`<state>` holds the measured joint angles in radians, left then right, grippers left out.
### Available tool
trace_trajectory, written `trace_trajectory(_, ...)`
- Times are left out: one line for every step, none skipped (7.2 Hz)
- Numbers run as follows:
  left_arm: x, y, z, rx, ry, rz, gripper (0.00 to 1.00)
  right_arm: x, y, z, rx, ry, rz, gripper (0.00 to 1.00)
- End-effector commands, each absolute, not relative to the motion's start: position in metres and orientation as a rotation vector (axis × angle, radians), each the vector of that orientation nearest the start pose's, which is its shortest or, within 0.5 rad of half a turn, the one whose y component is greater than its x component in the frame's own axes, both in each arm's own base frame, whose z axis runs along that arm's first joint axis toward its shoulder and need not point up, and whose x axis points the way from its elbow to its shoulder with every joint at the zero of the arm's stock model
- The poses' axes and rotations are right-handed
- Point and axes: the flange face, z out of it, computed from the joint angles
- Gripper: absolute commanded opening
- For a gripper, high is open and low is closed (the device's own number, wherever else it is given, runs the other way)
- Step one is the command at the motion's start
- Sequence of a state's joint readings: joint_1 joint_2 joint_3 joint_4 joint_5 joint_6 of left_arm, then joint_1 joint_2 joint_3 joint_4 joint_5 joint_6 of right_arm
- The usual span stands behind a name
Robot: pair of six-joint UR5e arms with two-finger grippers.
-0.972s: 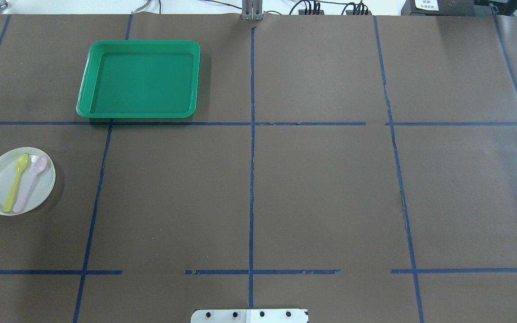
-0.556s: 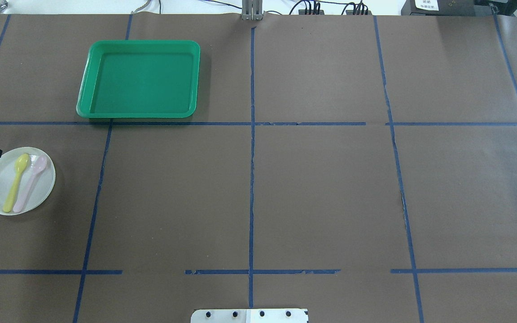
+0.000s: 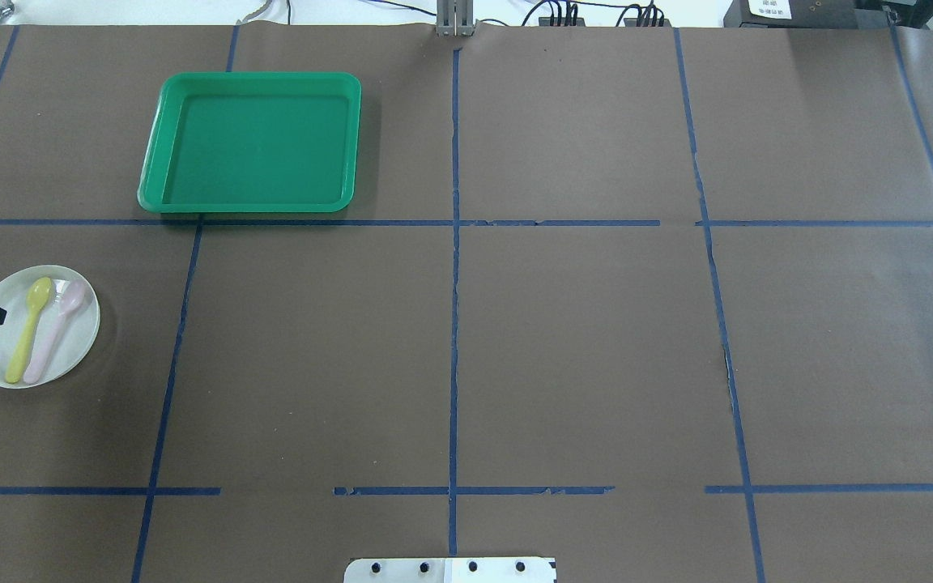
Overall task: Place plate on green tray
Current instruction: 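Lower the left gripper to the rim of the white plate and grip it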
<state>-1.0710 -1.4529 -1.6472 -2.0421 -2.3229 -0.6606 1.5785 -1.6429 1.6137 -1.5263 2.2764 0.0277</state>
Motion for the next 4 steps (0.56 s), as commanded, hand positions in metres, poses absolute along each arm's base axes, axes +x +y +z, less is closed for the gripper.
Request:
trace_trajectory(0.164,-0.434,0.663,-0.069,0.810,0.042,1.00,0.072,-0.462,0.672,0.008,-0.706,0.028,1.00)
trace_trajectory(0.167,-0.439,0.672,-0.079,0.804,0.041,1.00,0.072,-0.462,0.672,0.008,-0.706,0.028,1.00)
trace_trajectory(0.172,-0.447,0.680,-0.083,0.804,0.038,1.00,0.072,-0.462,0.672,0.008,-0.706,0.028,1.00)
trace_trajectory(0.172,-0.446,0.686,-0.075,0.810,0.040,0.97,0.072,-0.462,0.672,0.008,-0.706,0.028,1.00)
